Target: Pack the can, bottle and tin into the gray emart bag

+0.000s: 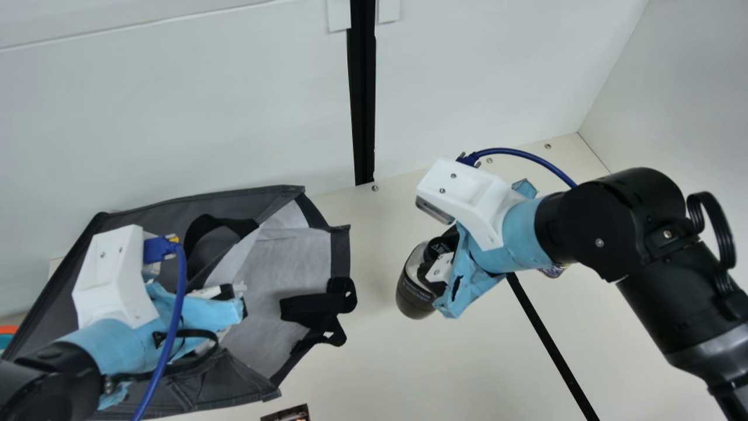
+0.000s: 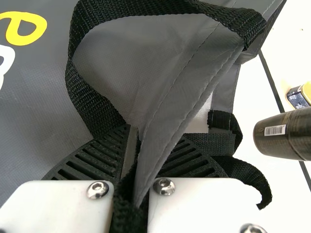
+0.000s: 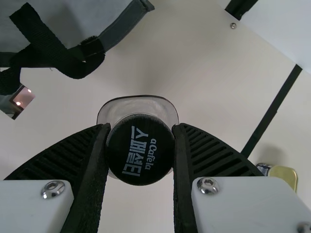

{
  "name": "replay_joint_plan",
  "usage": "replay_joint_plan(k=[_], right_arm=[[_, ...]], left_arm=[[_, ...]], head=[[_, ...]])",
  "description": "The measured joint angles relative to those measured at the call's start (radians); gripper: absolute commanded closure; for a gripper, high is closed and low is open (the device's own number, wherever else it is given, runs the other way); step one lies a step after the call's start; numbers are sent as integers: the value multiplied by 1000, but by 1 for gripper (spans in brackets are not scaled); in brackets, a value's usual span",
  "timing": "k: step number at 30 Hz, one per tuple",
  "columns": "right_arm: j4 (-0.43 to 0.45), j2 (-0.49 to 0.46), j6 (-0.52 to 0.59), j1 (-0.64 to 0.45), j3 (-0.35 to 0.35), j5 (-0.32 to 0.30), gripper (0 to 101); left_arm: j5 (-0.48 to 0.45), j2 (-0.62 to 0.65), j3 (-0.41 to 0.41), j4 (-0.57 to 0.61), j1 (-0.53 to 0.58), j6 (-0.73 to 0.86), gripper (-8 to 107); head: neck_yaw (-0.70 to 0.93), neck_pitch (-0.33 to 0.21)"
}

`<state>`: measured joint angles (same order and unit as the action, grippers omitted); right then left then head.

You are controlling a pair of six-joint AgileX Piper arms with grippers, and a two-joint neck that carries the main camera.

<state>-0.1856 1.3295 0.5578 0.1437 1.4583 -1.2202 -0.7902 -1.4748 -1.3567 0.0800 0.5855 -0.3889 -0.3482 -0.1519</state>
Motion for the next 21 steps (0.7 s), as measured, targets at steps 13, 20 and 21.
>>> replay_joint_plan(k=[13,20,21], right_arm=[[-128,-29,103,-42,44,0,101],[-227,-39,163,-81,48,0,101],[-245,-42,172,-85,48,0,101]], left_arm=[[0,0,0,0,0,0,89],[0,0,0,0,0,0,89],[0,0,0,0,0,0,89]], head=[[0,0],[0,0],[0,0]])
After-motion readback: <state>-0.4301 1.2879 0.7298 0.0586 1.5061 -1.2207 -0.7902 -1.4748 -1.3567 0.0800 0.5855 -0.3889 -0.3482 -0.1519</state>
